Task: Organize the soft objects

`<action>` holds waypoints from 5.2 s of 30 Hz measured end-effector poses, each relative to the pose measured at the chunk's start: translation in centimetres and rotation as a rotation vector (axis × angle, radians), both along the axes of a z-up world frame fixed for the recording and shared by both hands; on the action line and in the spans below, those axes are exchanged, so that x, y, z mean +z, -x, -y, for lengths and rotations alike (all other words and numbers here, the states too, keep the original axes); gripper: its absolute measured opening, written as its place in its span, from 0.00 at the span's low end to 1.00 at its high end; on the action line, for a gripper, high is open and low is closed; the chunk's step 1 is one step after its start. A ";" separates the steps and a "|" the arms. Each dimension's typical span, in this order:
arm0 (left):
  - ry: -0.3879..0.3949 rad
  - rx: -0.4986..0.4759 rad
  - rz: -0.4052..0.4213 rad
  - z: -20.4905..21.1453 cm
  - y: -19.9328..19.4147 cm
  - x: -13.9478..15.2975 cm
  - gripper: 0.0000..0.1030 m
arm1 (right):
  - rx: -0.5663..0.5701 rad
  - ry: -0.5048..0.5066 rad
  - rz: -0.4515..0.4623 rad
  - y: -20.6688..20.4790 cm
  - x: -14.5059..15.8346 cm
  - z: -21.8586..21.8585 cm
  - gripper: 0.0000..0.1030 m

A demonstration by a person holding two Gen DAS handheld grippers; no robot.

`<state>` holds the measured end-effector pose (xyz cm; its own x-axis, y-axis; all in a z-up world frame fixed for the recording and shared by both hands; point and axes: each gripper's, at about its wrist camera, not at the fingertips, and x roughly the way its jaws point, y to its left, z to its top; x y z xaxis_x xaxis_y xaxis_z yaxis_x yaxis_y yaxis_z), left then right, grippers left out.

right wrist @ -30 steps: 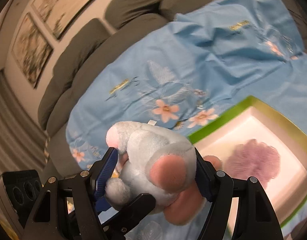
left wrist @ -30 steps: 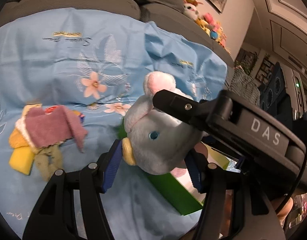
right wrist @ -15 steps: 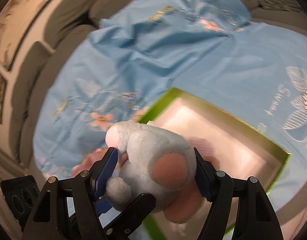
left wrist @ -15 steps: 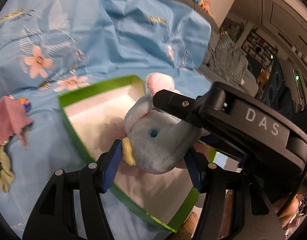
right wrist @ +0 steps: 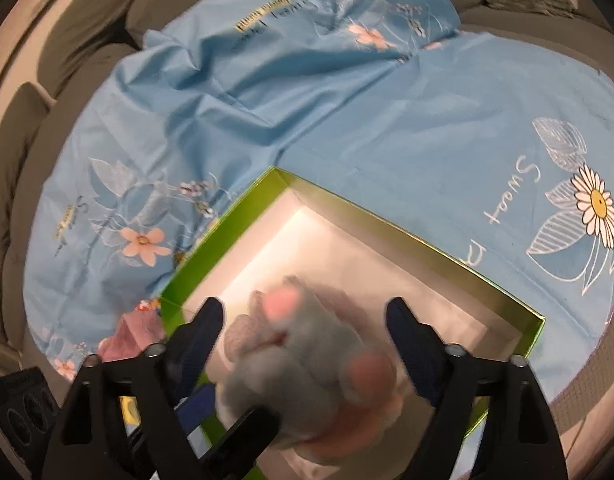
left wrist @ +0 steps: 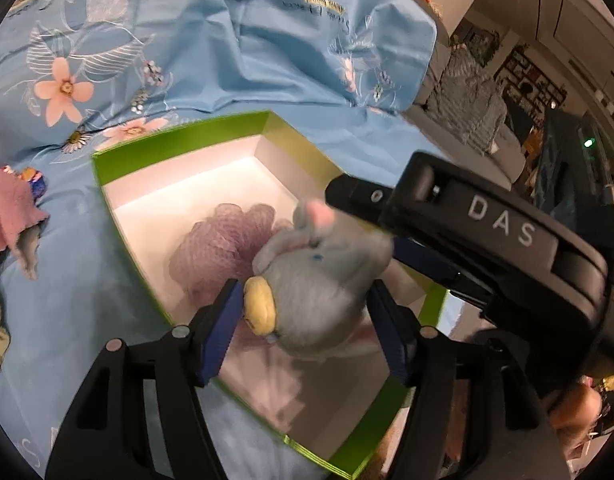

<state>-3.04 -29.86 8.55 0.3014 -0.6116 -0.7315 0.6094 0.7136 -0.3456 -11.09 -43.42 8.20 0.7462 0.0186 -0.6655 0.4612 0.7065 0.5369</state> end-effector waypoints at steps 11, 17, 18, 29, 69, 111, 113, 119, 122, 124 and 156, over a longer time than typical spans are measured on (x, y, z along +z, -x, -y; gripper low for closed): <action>0.102 0.234 0.098 -12.1 1.5 4.5 0.80 | 0.000 0.233 0.183 0.8 5.2 -5.7 0.93; 0.075 0.388 0.149 -20.2 2.6 4.7 0.83 | 0.080 0.247 0.323 0.7 7.1 -9.9 0.94; 0.069 0.407 0.149 -21.3 2.7 4.5 0.83 | 0.096 0.246 0.333 0.5 7.1 -10.6 0.94; 0.022 0.625 0.108 -32.3 2.4 -0.6 0.83 | 0.314 0.328 0.219 -4.1 3.4 -19.9 0.94; 0.025 0.763 0.004 -36.7 -0.3 -3.1 0.84 | 0.544 0.551 0.044 -8.6 1.8 -34.0 0.94; -0.060 0.795 0.013 -36.3 -0.9 -4.2 0.61 | 0.658 0.349 -0.095 -12.5 -4.4 -32.5 0.90; -0.068 0.796 0.017 -36.1 -0.9 -4.2 0.61 | 0.664 0.355 -0.128 -13.1 -5.5 -33.0 0.90; -0.090 0.790 0.024 -35.8 -0.9 -4.3 0.61 | 0.683 0.366 -0.149 -14.1 -7.0 -33.8 0.50; -0.069 0.790 0.001 -36.2 -1.0 -4.5 0.61 | 0.693 0.325 -0.133 -13.6 -6.6 -33.4 0.18; -0.047 0.795 -0.014 -36.5 -1.0 -4.5 0.61 | 0.702 0.299 -0.122 -12.6 -5.8 -33.0 0.16; 0.064 0.502 -0.095 -29.7 -1.4 -6.7 0.66 | 0.636 0.332 -0.142 -8.5 -3.4 -29.1 0.66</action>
<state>-1.68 -0.20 1.83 0.5036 -0.4530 -0.7357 0.1605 0.8857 -0.4355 -2.54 -14.36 4.84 0.5641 0.2005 -0.8010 -0.0434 0.9759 0.2137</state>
